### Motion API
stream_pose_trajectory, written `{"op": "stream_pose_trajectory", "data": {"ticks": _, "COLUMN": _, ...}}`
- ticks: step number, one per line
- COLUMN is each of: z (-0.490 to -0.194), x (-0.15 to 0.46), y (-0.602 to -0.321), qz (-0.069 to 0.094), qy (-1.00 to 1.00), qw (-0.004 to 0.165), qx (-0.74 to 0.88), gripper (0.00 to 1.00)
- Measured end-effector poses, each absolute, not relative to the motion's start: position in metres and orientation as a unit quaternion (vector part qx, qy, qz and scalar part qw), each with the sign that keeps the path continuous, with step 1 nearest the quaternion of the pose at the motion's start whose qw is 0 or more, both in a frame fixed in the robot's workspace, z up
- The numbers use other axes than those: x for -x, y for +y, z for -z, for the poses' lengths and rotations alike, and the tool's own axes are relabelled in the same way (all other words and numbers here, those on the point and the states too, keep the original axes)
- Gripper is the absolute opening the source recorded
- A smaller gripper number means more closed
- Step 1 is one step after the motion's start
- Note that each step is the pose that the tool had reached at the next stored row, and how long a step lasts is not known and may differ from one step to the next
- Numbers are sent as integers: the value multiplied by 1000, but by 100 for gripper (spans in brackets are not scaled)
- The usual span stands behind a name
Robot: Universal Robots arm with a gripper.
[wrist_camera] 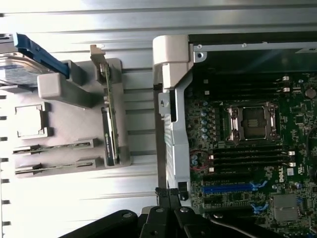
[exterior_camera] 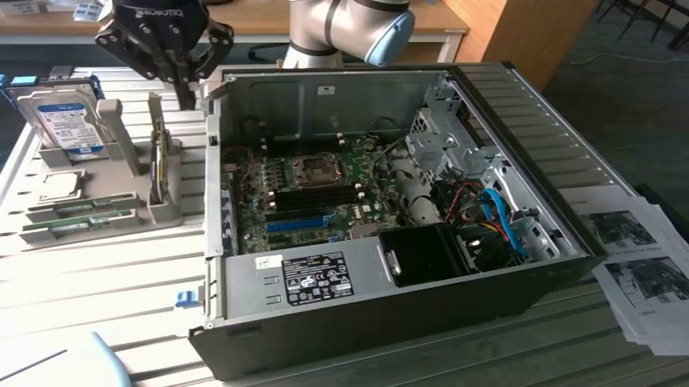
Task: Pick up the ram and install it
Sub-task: 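Reach for the ram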
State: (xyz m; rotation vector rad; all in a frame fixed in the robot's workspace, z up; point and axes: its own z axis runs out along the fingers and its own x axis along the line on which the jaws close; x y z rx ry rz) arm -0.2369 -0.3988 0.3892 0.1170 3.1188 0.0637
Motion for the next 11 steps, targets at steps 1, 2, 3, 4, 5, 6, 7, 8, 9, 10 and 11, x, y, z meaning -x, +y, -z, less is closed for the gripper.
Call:
{"op": "stream_pose_trajectory", "data": {"ticks": 1, "z": -389, "x": 240, "y": -399, "qz": -20, "qy": 999, "qw": 10, "qx": -37, "gripper": 9}}
{"op": "stream_pose_trajectory", "data": {"ticks": 2, "z": -389, "x": 243, "y": -399, "qz": -20, "qy": 999, "qw": 10, "qx": -37, "gripper": 9}}
{"op": "stream_pose_trajectory", "data": {"ticks": 3, "z": -389, "x": 246, "y": -399, "qz": -20, "qy": 999, "qw": 10, "qx": -37, "gripper": 9}}
{"op": "stream_pose_trajectory", "data": {"ticks": 4, "z": -389, "x": 249, "y": -399, "qz": -20, "qy": 999, "qw": 10, "qx": -37, "gripper": 9}}
{"op": "stream_pose_trajectory", "data": {"ticks": 5, "z": -388, "x": 252, "y": -399, "qz": -20, "qy": 999, "qw": 10, "qx": -37, "gripper": 9}}
{"op": "stream_pose_trajectory", "data": {"ticks": 6, "z": -388, "x": 255, "y": -399, "qz": -20, "qy": 999, "qw": 9, "qx": -37, "gripper": 9}}
{"op": "stream_pose_trajectory", "data": {"ticks": 7, "z": -388, "x": 258, "y": -399, "qz": -20, "qy": 999, "qw": 9, "qx": -38, "gripper": 9}}
{"op": "stream_pose_trajectory", "data": {"ticks": 8, "z": -388, "x": 261, "y": -399, "qz": -20, "qy": 999, "qw": 9, "qx": -37, "gripper": 9}}
{"op": "stream_pose_trajectory", "data": {"ticks": 9, "z": -388, "x": 264, "y": -399, "qz": -20, "qy": 999, "qw": 9, "qx": -37, "gripper": 9}}
{"op": "stream_pose_trajectory", "data": {"ticks": 10, "z": -388, "x": 268, "y": -399, "qz": -20, "qy": 999, "qw": 9, "qx": -37, "gripper": 9}}
{"op": "stream_pose_trajectory", "data": {"ticks": 11, "z": -388, "x": 271, "y": -399, "qz": -20, "qy": 999, "qw": 9, "qx": -37, "gripper": 9}}
